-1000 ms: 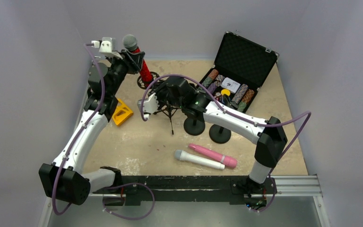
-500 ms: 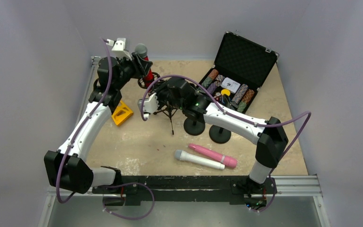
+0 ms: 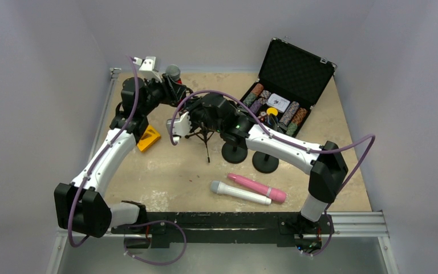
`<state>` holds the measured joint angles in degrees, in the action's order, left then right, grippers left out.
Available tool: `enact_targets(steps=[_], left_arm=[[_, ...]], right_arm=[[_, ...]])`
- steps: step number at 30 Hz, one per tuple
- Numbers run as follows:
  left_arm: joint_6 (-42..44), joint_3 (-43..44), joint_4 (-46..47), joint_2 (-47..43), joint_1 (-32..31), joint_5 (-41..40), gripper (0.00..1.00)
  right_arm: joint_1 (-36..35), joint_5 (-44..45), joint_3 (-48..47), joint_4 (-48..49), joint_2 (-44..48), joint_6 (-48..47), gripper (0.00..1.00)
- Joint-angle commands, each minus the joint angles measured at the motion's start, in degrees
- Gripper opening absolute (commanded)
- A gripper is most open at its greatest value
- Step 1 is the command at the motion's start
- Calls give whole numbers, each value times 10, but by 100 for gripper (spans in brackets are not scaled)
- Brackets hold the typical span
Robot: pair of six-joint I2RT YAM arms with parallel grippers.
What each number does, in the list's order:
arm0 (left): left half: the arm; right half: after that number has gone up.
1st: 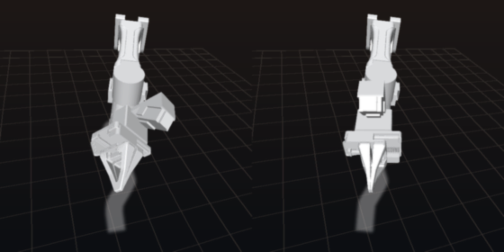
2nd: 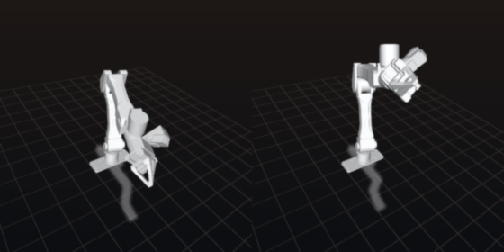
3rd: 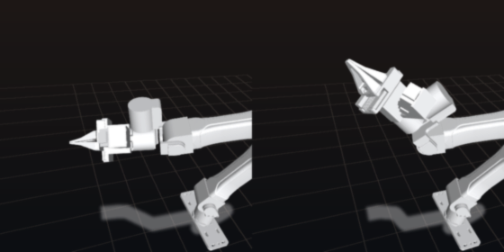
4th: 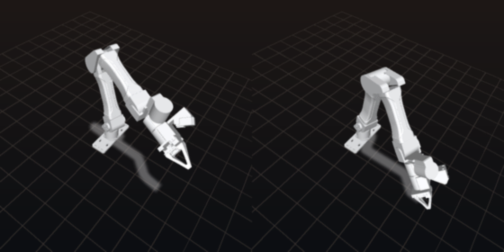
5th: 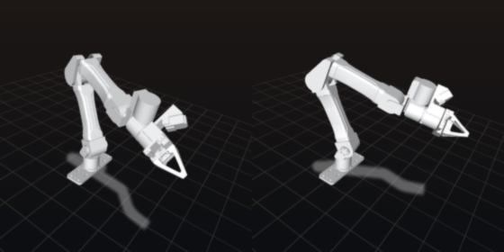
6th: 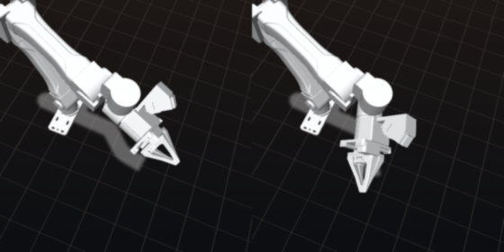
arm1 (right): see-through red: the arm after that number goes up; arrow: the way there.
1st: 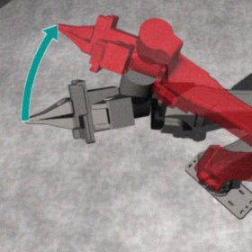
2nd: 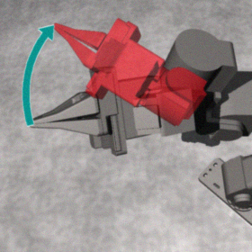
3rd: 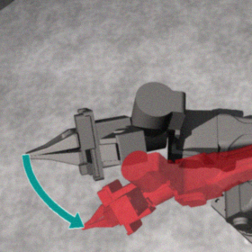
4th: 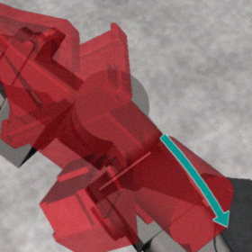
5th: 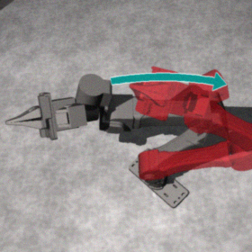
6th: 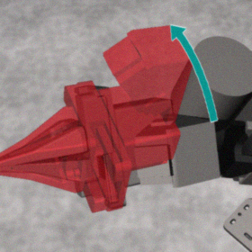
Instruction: Attach the microphones to the stand
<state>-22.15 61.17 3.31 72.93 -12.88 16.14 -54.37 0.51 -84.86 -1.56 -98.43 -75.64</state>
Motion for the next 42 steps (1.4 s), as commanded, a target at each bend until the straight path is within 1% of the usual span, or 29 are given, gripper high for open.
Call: enact_targets(steps=[1,3,5,6,11,16,17,19,25,28,30,33,35,38,42], left_arm=[[-20,-6,-109,-4,-10,21,9],[-21,-1,-112,-13,-10,14,21],[-22,3,-117,-24,-10,8,30],[-23,4,-118,-29,-10,5,32],[-24,10,-125,-53,-10,-5,41],[-15,20,-143,-76,-10,-13,63],[-14,20,-146,-81,-10,-15,65],[-12,20,-148,-92,-10,-19,69],[-5,27,-169,-123,-10,-36,74],[-1,21,-175,-147,-9,-53,79],[0,16,-178,-167,-9,-68,87],[2,5,-185,-200,-9,-86,93],[5,-9,-190,-224,-9,-92,99],[5,-37,-198,-267,-9,-81,100],[4,-82,-199,-316,-8,-4,100]], right_arm=[[0,-1,-25,-33,34,39,17],[0,-4,-30,-53,37,48,29],[0,-4,-35,-69,40,59,38],[0,-10,-38,-72,41,64,41],[-1,-38,-57,-116,48,89,54],[-5,-55,-77,-158,58,115,67],[-5,-59,-83,-168,60,120,69],[-5,-71,-98,-191,63,130,71],[-5,-118,-138,-265,78,150,76],[-5,-144,-147,-304,92,154,76],[-5,-165,-155,-337,103,156,76],[-4,-200,-173,-380,122,171,77],[-3,-231,-193,-417,134,178,77],[1,-293,-232,-483,155,190,77],[23,-392,-267,-551,190,215,77]])
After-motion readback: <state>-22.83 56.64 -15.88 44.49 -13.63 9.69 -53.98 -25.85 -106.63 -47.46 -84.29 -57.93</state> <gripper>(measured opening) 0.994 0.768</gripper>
